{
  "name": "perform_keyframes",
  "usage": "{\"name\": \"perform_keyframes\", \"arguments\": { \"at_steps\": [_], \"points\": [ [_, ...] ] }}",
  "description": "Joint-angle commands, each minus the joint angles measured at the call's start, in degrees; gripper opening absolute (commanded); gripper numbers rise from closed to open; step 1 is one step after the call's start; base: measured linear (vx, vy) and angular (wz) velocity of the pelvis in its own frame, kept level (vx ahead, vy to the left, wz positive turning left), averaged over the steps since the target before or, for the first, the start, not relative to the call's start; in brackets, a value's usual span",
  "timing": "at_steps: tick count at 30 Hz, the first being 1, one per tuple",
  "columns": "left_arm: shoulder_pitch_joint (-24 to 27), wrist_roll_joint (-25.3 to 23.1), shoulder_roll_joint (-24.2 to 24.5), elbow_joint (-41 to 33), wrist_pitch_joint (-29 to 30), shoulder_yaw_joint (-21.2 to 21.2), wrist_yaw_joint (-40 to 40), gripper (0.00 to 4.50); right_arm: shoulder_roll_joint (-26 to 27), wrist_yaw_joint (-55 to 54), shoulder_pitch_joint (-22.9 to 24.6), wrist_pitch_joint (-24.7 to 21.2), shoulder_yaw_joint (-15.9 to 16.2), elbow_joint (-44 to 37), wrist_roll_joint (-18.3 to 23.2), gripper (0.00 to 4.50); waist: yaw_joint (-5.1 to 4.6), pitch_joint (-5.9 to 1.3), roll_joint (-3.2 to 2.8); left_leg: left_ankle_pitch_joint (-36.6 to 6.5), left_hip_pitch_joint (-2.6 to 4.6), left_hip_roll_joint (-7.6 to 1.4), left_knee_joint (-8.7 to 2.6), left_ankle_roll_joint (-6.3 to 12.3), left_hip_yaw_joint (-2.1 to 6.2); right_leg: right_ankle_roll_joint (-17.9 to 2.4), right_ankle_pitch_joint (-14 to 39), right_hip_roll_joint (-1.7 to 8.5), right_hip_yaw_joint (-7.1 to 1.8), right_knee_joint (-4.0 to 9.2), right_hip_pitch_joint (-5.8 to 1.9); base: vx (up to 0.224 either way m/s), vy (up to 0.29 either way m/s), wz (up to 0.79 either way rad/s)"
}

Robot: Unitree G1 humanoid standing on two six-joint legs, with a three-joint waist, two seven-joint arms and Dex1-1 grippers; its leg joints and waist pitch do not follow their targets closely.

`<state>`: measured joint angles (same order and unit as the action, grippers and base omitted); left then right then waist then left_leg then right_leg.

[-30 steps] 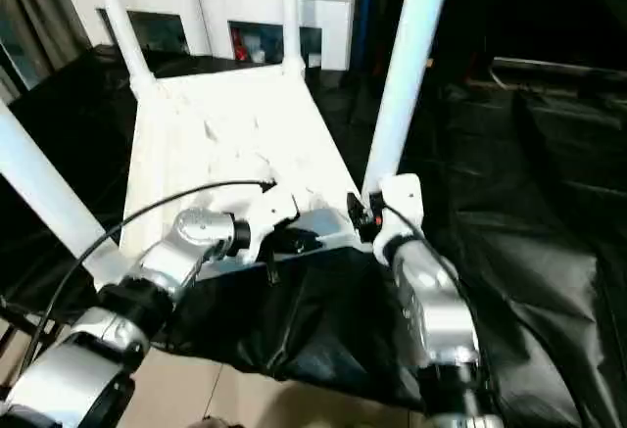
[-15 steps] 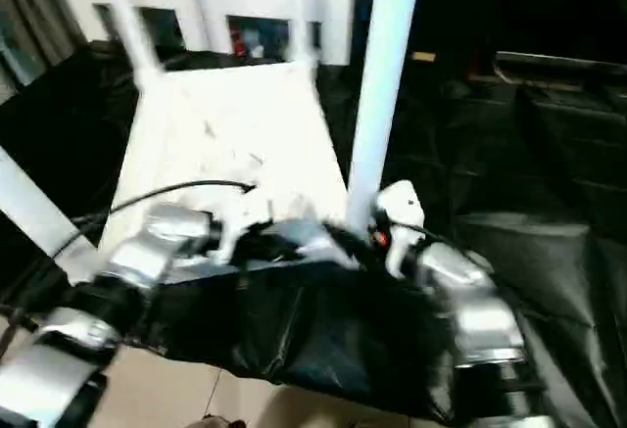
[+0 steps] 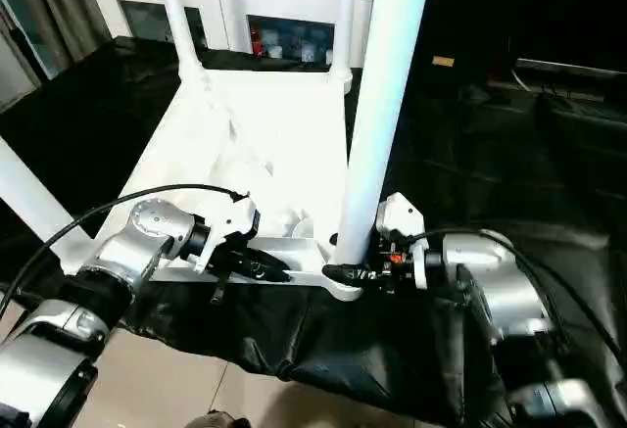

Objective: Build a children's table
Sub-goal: Rotate leg to tighten

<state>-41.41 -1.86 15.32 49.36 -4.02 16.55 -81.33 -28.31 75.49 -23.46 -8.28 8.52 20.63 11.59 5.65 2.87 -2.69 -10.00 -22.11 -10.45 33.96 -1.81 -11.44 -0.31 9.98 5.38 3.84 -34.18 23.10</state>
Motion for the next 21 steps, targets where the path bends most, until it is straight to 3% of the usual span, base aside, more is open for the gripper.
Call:
{"name": "perform_keyframes", "arguments": {
  "at_steps": [1, 8, 9, 13, 15, 17, 18, 21],
  "points": [
    [-2.4, 1.24, -0.28, 0.09, -1.21, -0.77, -0.71, 0.0, 0.17, 2.54, 0.02, -0.03, 2.21, 1.24, -0.16, 2.08, 0.05, -4.14, 0.8, -10.98, 1.25, -2.98, -3.54, 4.78, 1.18, -15.7, 8.07, 3.53, -2.2, 3.42, -2.9, 0.0, 0.0, 0.0],
    [-3.1, 1.11, -0.43, 1.87, -2.01, -0.99, -0.49, 0.0, 1.12, 3.7, -0.1, 0.07, 2.61, 2.62, 0.71, 1.96, 0.24, -4.09, 0.84, -11.75, 1.3, -3.05, -3.6, 4.66, 1.24, -15.55, 9.82, 3.55, -2.13, 3.54, -2.88, 0.0, 0.0, 0.0],
    [-3.28, 0.89, -0.49, 2.4, -2.03, -1.14, 0.27, 0.0, 1.77, 2.98, 0.61, -0.65, 1.93, 2.34, 1.61, 1.96, 0.2, -4.11, 0.49, -12.21, 1.29, -3.03, -3.63, 4.42, 1.25, -15.47, 9.82, 3.5, -2.14, 3.64, -2.87, 0.0, 0.0, 0.0],
    [-3.42, 0.5, -0.83, 2.78, -1.56, -1.49, 2.55, 0.0, 2.56, 1.53, 2.06, -1.88, 0.86, 1.01, 3.0, 1.95, 0.35, -4.04, 0.47, -13.33, 1.44, -3.1, -3.76, 3.98, 1.3, -15.54, 10.21, 3.53, -2.13, 3.73, -2.85, 0.0, 0.0, 0.0],
    [-3.43, -0.74, -2.13, 2.84, 0.7, -1.65, 8.41, 0.0, 5.3, -5.87, 5.62, -3.89, -1.8, -1.85, 4.2, 1.95, 0.7, -3.94, 0.18, -14.22, 1.82, -3.34, -3.91, 3.52, 1.3, -15.22, 10.99, 3.5, -2.24, 3.93, -2.52, 0.0, 0.0, 0.0],
    [-3.21, -1.12, -3.78, 2.46, 2.58, -2.03, 12.76, 0.0, 8.22, -13.31, 7.54, -2.89, -3.62, -2.51, 3.24, 1.95, 0.5, -3.82, 0.41, -15.58, 1.66, -3.21, -4.2, 2.25, 1.35, -14.46, 13.34, 3.59, -2.27, 4.15, -2.69, 0.0, 0.0, 0.0],
    [-2.85, -0.91, -4.91, 1.75, 3.69, -2.31, 14.42, 0.0, 9.96, -18.94, 7.95, -3.48, -4.55, -2.38, 1.67, 1.95, 0.13, -3.59, 0.59, -17.21, 1.66, -3.01, -4.5, 0.91, 1.58, -13.19, 17.36, 3.7, -2.16, 4.46, -2.57, 0.0, 0.0, 0.0],
    [-1.99, -0.91, -8.19, -0.34, 6.25, -2.62, 19.29, 0.0, 15.47, -33.18, 8.18, -6.34, -7.79, -2.79, -1.16, 1.95, -0.76, -3.42, 0.49, -18.84, 1.57, -2.83, -4.76, -0.19, 1.86, -11.36, 21.53, 3.75, -2.1, 4.98, -2.58, 0.0, 0.0, 0.0]
  ]
}}
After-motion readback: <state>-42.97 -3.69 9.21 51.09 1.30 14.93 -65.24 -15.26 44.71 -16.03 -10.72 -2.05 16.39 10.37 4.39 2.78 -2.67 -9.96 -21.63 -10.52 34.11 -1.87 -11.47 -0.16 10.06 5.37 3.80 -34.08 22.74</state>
